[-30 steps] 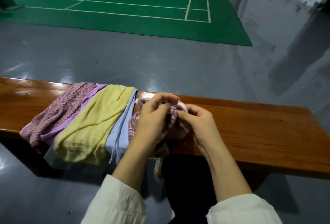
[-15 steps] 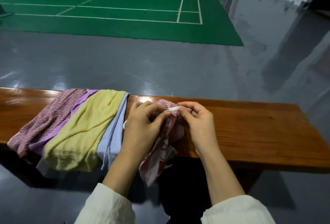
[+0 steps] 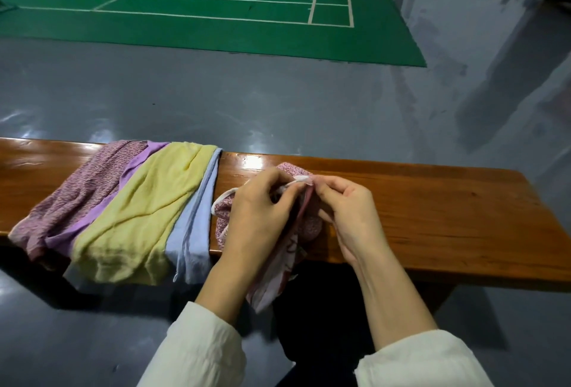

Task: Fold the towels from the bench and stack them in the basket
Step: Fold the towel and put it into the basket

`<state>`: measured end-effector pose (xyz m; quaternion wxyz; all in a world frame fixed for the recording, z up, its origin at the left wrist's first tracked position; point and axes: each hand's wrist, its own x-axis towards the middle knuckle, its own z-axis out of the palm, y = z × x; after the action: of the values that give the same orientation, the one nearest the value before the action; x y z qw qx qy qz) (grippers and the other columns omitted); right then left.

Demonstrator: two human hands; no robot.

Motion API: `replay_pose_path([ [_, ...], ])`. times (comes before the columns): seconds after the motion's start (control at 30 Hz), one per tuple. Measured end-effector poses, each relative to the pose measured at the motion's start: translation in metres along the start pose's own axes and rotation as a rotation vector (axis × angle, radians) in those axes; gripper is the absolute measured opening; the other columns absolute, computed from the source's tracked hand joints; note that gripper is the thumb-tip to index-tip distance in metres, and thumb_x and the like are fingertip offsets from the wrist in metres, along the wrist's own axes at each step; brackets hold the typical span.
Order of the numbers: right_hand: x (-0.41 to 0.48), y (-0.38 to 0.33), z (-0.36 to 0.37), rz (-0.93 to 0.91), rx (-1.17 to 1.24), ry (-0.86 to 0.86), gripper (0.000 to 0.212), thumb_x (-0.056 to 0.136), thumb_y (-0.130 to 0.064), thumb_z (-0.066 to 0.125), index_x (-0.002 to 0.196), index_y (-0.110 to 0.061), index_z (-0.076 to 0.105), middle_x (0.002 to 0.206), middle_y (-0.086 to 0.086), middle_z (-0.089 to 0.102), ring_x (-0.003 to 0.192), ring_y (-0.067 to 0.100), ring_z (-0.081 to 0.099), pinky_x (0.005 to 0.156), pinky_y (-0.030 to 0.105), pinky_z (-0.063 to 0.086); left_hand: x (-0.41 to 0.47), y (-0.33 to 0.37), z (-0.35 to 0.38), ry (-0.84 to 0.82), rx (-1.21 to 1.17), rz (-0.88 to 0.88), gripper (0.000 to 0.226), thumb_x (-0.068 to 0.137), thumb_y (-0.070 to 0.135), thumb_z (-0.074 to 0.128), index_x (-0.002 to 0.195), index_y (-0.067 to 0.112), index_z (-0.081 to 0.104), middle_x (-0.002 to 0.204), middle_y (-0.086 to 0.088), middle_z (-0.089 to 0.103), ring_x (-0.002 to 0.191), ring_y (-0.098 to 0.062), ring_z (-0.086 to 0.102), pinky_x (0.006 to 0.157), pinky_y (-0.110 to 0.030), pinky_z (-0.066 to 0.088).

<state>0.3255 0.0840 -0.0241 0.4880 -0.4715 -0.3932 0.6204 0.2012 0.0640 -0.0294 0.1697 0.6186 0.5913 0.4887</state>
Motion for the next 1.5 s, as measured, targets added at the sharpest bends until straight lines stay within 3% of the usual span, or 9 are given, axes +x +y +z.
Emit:
replay_pose_path([
  [0.13,0.0,-0.002,0.0,-0.011,0.0,-0.042,0.019,0.094,-0.023,0.055,0.085,-0.013,0.069,0.072,-0.005,0.072,0.067,0.002,0.065,0.06,0.014,0.049,0.001,-0.001,0.004,0.026,0.009,0.002,0.02,0.086,0.026,0.069,0.074,0.015,0.059,0.067,0.006,0.059,0.065,-0.013,0.055,0.062,-0.036,0.046],
  [0.27,0.0,0.0,-0.001,-0.039,0.042,-0.056,0.01,0.087,-0.002,0.061,0.087,-0.009,0.067,0.078,0.001,0.074,0.071,0.009,0.068,0.068,0.017,0.055,0.002,-0.002,0.008,0.035,0.024,0.014,0.021,0.084,0.025,0.069,0.072,0.016,0.055,0.061,0.009,0.053,0.059,-0.01,0.048,0.058,-0.032,0.042],
  [0.5,0.021,0.009,-0.023,-0.192,-0.05,0.313,0.024,0.096,-0.001,0.048,0.084,-0.017,0.062,0.082,0.004,0.067,0.069,0.009,0.06,0.065,0.018,0.05,0.002,-0.047,-0.025,-0.237,0.147,0.061,0.042,0.081,0.055,0.065,0.068,0.017,0.053,0.057,0.005,0.05,0.054,-0.011,0.046,0.051,-0.029,0.037],
  [0.63,0.03,0.014,-0.037,-0.295,-0.156,0.483,0.017,0.098,-0.005,0.047,0.091,-0.017,0.058,0.093,0.009,0.065,0.083,0.016,0.06,0.078,0.029,0.049,0.002,-0.076,-0.055,-0.375,0.179,0.073,0.046,0.076,0.061,0.059,0.061,0.02,0.048,0.051,0.007,0.043,0.051,-0.01,0.042,0.047,-0.019,0.029],
  [0.77,0.036,0.013,-0.046,-0.345,-0.163,0.605,0.011,0.098,-0.009,0.048,0.096,-0.015,0.057,0.092,0.002,0.06,0.087,0.014,0.055,0.082,0.027,0.045,0.003,-0.092,-0.069,-0.371,0.205,0.094,0.046,0.08,0.066,0.048,0.064,0.023,0.056,0.055,0.005,0.048,0.056,-0.011,0.047,0.052,-0.026,0.034],
  [0.93,0.04,0.008,-0.057,-0.346,-0.153,0.691,0.009,0.098,-0.01,0.048,0.098,-0.015,0.055,0.096,0.005,0.058,0.09,0.015,0.053,0.078,0.023,0.043,0.016,-0.089,-0.091,-0.276,0.375,0.228,0.041,0.081,0.067,0.048,0.055,0.037,0.039,0.044,0.008,0.038,0.044,-0.007,0.04,0.05,-0.027,0.03],
  [1.1,0.035,-0.007,-0.061,-0.397,-0.186,0.72,0.009,0.099,-0.01,0.047,0.102,-0.012,0.055,0.098,0.006,0.057,0.092,0.015,0.052,0.069,0.015,0.04,0.035,-0.083,-0.116,-0.28,0.55,0.294,0.061,0.083,0.075,0.028,0.053,0.022,0.036,0.047,0.002,0.041,0.049,-0.017,0.044,0.05,-0.031,0.029],
  [1.27,0.029,-0.027,-0.06,-0.449,-0.237,0.69,0.019,0.099,-0.008,0.046,0.108,0.002,0.059,0.099,0.007,0.057,0.094,0.016,0.053,0.076,0.018,0.04,0.047,-0.069,-0.133,-0.254,0.716,0.373,0.049,0.085,0.058,0.028,0.06,0.019,0.045,0.053,0.005,0.044,0.054,-0.022,0.048,0.048,-0.032,0.038],
  [1.5,0.012,-0.064,-0.054,-0.562,-0.276,0.706,0.019,0.099,-0.009,0.046,0.108,0.001,0.059,0.097,0.007,0.057,0.091,0.015,0.051,0.064,0.009,0.036,0.068,-0.023,-0.143,0.014,0.871,0.466,0.016,0.077,0.02,0.076,0.066,0.011,0.069,0.058,-0.009,0.062,0.053,-0.031,0.061,0.043,-0.032,0.046],
])
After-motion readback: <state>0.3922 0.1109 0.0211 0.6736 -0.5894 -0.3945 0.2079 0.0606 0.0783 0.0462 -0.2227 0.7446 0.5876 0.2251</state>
